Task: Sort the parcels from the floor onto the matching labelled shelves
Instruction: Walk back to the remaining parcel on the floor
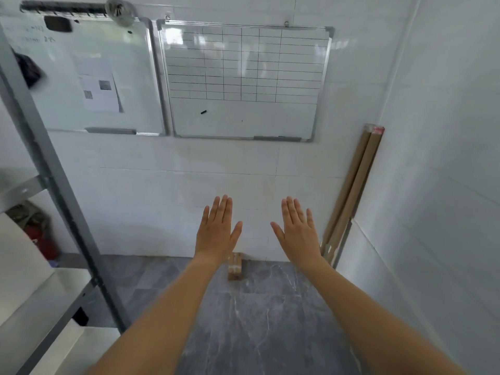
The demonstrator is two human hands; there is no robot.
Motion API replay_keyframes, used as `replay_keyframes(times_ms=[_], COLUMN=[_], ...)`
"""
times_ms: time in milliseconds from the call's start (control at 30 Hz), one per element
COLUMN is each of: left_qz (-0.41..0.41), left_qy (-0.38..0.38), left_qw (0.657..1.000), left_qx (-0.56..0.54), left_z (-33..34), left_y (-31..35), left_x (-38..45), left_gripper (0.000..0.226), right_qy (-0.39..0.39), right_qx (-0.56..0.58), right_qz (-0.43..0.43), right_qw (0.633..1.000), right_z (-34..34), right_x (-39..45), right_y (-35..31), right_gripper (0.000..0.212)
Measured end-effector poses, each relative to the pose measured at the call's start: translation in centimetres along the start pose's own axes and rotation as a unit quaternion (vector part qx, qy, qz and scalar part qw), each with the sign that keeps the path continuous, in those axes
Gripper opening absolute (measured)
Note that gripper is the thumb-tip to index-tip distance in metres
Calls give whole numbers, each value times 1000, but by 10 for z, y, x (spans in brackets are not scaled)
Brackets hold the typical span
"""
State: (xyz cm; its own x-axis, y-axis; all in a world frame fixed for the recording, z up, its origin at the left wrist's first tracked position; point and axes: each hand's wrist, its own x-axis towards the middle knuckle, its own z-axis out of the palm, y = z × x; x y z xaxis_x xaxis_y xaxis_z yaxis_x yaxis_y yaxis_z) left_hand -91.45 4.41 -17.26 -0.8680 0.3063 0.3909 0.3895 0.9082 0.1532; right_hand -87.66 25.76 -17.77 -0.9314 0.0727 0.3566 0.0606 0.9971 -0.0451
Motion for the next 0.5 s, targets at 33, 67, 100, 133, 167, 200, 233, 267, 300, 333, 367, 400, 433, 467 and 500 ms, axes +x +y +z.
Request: replay_keyframes(times_ms=[33,67,100,133,167,200,233,267,300,333,367,400,433,467,500], left_qz=[-2,-4,-8,-10,-10,-8,-3,3,6,6,3,1,1,4,9], left_qy=[0,1,3,6,6,1,-8,-20,-30,-37,-39,-36,-30,-25,-22], left_qw=[1000,1000,1000,1000,1000,1000,1000,1000,999,999,999,999,999,999,999], left_qx=[-1,-3,-7,-11,-14,-17,-19,-22,-25,-29,-34,-36,-36,-32,-28], left_z=[5,10,15,22,29,36,44,51,58,63,67,69,71,73,75], left_y=[2,5,7,8,9,8,6,4,1,-3,-8,-13,-18,-24,-30], left_x=[10,20,30,38,45,51,56,61,66,73,82,91,102,114,126], left_gripper=[70,70,70,70,70,69,69,69,69,69,69,70,70,69,69], right_qy=[-3,-6,-9,-12,-17,-24,-32,-38,-43,-47,-49,-48,-46,-45,-46], right_qx=[-1,0,2,3,4,7,10,14,16,16,16,18,21,23,26], right_qz=[-1,-2,-3,-4,-6,-7,-7,-6,-5,-3,-2,-3,-3,-3,-3], right_qw=[1000,1000,1000,1000,1000,1000,999,999,999,999,999,999,999,999,999], right_z=[4,8,13,18,24,30,37,44,51,56,61,65,70,74,79], right_x=[10,19,27,35,42,48,54,59,65,72,81,90,100,110,121], right_y=[6,12,18,22,26,28,30,32,33,35,36,36,35,34,31], right_gripper=[73,73,73,74,74,74,74,74,74,74,74,73,73,73,73])
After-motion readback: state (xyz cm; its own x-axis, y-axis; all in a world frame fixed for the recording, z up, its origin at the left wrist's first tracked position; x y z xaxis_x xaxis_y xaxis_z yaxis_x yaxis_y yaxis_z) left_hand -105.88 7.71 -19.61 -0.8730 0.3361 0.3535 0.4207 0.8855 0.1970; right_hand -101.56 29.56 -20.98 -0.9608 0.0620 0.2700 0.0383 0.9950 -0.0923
